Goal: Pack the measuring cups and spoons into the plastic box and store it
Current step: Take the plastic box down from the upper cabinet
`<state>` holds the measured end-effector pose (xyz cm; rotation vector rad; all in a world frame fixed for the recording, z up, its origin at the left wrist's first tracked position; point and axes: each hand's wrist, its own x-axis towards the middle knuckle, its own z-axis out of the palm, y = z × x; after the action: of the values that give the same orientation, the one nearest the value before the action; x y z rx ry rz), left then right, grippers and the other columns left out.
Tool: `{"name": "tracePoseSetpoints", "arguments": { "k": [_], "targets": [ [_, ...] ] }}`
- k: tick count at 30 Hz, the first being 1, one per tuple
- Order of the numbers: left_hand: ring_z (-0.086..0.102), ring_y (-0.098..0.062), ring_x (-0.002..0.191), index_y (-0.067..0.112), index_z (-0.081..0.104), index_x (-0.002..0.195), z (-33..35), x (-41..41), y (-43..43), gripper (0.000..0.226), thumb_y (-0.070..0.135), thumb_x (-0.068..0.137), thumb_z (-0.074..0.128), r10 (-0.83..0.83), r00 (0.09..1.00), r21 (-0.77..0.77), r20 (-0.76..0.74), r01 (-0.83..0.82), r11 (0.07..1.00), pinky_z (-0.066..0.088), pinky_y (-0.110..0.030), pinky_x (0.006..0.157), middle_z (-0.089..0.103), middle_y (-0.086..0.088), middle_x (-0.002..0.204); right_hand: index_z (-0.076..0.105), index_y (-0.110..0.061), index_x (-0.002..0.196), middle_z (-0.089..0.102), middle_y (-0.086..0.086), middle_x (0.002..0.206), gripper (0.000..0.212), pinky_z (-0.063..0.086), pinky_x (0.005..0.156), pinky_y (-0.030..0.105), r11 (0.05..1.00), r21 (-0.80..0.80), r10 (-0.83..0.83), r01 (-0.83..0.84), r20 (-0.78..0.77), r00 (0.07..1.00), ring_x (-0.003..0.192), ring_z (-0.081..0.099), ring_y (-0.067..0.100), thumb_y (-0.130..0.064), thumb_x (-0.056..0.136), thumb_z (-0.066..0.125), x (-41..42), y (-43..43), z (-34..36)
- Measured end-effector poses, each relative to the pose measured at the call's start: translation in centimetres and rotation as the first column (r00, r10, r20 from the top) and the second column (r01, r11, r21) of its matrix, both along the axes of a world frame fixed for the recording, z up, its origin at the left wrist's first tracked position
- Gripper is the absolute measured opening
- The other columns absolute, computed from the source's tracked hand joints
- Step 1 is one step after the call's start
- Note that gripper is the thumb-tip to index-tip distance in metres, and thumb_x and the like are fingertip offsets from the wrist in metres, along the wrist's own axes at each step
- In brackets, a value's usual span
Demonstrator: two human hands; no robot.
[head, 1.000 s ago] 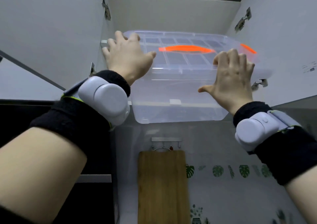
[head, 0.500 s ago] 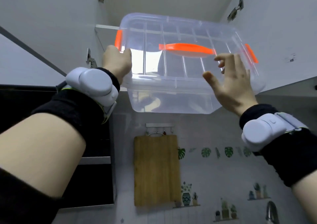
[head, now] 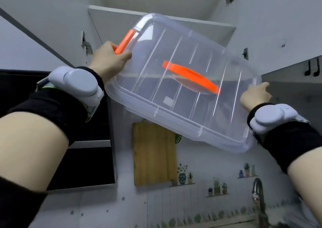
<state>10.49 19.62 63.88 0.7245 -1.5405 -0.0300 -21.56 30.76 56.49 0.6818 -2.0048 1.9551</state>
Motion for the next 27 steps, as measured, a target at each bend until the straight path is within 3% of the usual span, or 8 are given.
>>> {"name": "tracePoseSetpoints", "arguments": {
  "k": [2,5,7,10,15,21,27],
  "targets": [
    [0.056,-0.028,0.079,0.016,0.050,0.091,-0.5,0.0,0.6,0.037,0.051,0.080,0.056,0.101,0.992,0.010,0.082,-0.102,0.995,0.041,-0.035,0.062,0.055,-0.004,0.083,0.027,-0.002,0.137,0.034,0.032,0.139,0.044,0.034,0.101,0.041,0.999,-0.009,-0.043,0.044,0.022,0.999,0.124,0.043,0.040,-0.006,0.095,0.038,0.1,0.2,-1.1],
    [0.050,-0.029,0.077,0.010,0.054,0.095,-1.6,-0.1,1.0,0.059,0.066,0.082,0.046,0.258,0.914,0.060,0.313,-0.290,0.955,0.035,-0.031,0.062,0.053,-0.011,0.086,0.033,-0.003,0.133,0.038,0.031,0.136,0.040,0.035,0.101,0.046,0.993,0.054,-0.104,0.106,-0.027,0.994,0.123,0.044,0.045,-0.004,0.094,0.038,0.1,0.7,-2.9],
    [0.056,-0.033,0.084,0.003,0.059,0.105,-3.1,0.0,0.6,0.071,0.068,0.085,0.039,0.260,0.850,0.133,0.458,-0.355,0.925,0.039,-0.031,0.068,0.057,-0.016,0.091,0.036,-0.002,0.131,0.042,0.031,0.134,0.038,0.036,0.101,0.048,0.979,0.154,-0.121,0.131,-0.072,0.990,0.122,0.045,0.047,-0.008,0.094,0.042,-0.1,1.0,-4.2],
    [0.059,-0.038,0.105,-0.005,0.058,0.114,-6.5,-0.1,-0.6,0.071,0.059,0.092,0.035,0.143,0.801,0.282,0.581,-0.363,0.888,0.043,-0.034,0.084,0.061,-0.026,0.115,0.039,-0.003,0.129,0.045,0.031,0.132,0.036,0.038,0.098,0.048,0.940,0.316,-0.102,0.132,-0.111,0.989,0.119,0.048,0.047,-0.016,0.096,0.043,-0.4,1.1,-6.6],
    [0.055,-0.038,0.117,-0.005,0.053,0.123,-12.6,-0.9,-2.0,0.059,0.044,0.099,0.031,-0.023,0.787,0.484,0.617,-0.356,0.800,0.044,-0.035,0.095,0.055,-0.026,0.129,0.040,-0.003,0.130,0.047,0.032,0.129,0.035,0.040,0.096,0.047,0.878,0.458,-0.083,0.140,-0.144,0.986,0.118,0.049,0.047,-0.018,0.098,0.038,-0.3,0.1,-10.8],
    [0.050,-0.037,0.122,-0.007,0.050,0.127,-18.6,-0.9,-4.3,0.052,0.030,0.102,0.024,-0.047,0.734,0.539,0.677,-0.452,0.711,0.040,-0.031,0.095,0.052,-0.027,0.132,0.044,-0.003,0.130,0.048,0.029,0.130,0.035,0.040,0.097,0.045,0.824,0.559,-0.019,0.092,-0.136,0.991,0.120,0.048,0.043,-0.018,0.099,0.040,0.2,-2.4,-14.4],
    [0.047,-0.037,0.125,-0.005,0.048,0.130,-23.8,-1.3,-8.2,0.051,0.030,0.104,0.022,-0.032,0.696,0.535,0.717,-0.521,0.665,0.038,-0.034,0.098,0.050,-0.024,0.135,0.050,0.001,0.124,0.051,0.026,0.130,0.033,0.041,0.097,0.041,0.718,0.696,0.069,0.021,-0.101,0.993,0.121,0.050,0.040,-0.013,0.095,0.043,0.2,-6.7,-17.7]
  ]
}}
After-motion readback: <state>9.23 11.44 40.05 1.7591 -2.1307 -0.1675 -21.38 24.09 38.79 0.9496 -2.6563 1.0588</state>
